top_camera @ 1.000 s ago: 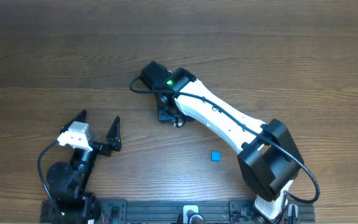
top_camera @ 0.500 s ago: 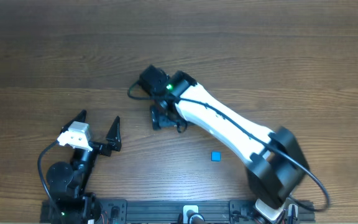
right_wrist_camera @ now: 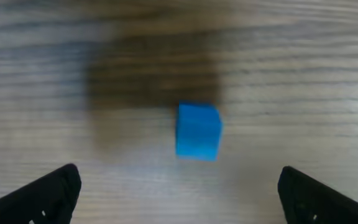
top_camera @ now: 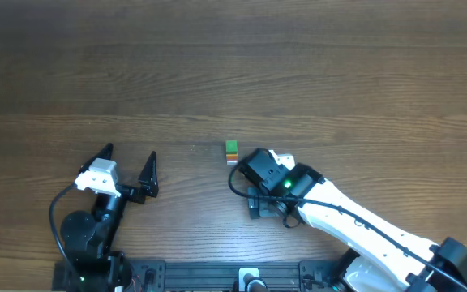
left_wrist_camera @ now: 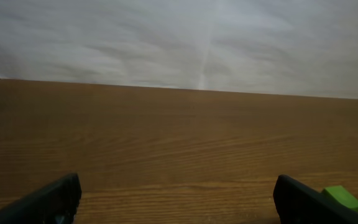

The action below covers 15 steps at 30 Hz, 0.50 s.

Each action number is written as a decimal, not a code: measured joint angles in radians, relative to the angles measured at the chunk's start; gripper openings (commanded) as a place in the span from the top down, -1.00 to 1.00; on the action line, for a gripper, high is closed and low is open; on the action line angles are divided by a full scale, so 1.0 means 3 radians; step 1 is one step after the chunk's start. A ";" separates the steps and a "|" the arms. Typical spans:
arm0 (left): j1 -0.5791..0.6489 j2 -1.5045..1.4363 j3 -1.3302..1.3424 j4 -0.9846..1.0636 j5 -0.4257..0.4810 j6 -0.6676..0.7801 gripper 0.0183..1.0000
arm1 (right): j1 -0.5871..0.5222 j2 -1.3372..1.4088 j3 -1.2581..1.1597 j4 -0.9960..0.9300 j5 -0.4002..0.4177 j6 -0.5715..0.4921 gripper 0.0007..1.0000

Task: Stack Cubes

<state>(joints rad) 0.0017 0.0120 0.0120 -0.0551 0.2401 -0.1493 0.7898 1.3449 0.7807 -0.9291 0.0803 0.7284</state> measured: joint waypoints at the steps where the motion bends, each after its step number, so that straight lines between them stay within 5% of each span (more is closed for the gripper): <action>1: 0.0000 -0.0001 0.0000 -0.0001 0.0000 0.0000 -1.00 | -0.0027 0.0001 -0.0098 0.0084 -0.0013 0.0009 -0.99; 10: 0.0000 0.0000 0.0000 -0.0001 0.0000 0.0000 -1.00 | -0.0177 0.0084 -0.0384 0.0576 -0.0066 0.0032 -0.91; 15: 0.0000 0.0000 0.0000 -0.0001 0.0000 0.0000 -1.00 | -0.0191 0.0310 -0.0385 0.0707 -0.0070 0.0048 -0.67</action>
<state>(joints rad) 0.0017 0.0120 0.0120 -0.0555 0.2401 -0.1493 0.7326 1.4380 0.6651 -0.7170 0.0593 0.7429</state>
